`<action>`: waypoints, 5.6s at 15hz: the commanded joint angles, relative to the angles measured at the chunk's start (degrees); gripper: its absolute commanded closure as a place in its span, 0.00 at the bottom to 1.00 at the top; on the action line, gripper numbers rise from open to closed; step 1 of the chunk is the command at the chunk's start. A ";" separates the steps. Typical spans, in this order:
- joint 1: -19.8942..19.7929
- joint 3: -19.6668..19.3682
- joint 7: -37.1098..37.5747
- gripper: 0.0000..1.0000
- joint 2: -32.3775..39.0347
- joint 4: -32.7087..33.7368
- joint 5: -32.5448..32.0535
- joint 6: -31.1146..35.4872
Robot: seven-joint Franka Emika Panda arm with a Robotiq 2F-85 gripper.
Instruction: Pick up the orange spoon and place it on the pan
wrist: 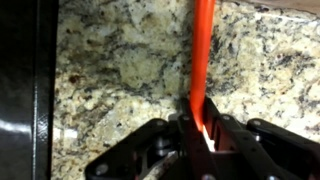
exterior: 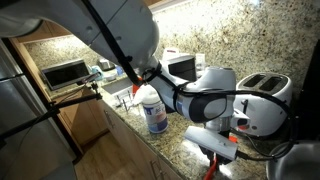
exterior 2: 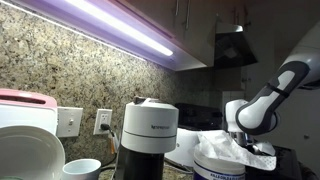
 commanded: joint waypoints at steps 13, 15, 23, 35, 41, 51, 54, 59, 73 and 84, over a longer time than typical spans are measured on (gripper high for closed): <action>5.61 -5.43 9.87 0.96 -20.34 -15.40 -6.30 8.13; 6.12 -5.41 10.18 0.96 -21.38 -16.21 -6.95 7.05; 3.75 -3.66 16.06 0.96 -22.90 -17.72 6.91 9.60; 5.08 -10.60 38.19 0.96 -22.95 -21.60 13.71 27.87; 3.36 -14.24 44.85 0.96 -20.31 -18.34 17.25 27.00; -1.21 -11.21 40.56 0.96 -18.10 -15.55 21.43 26.31; 2.09 -15.11 47.74 0.96 -15.80 -14.16 21.61 30.68; 8.28 -23.49 61.34 0.96 -10.71 -11.15 21.99 36.36; 9.46 -27.17 67.90 0.34 -2.84 -2.65 20.70 29.06; 21.06 -34.32 63.73 0.00 -7.54 -10.90 9.64 30.80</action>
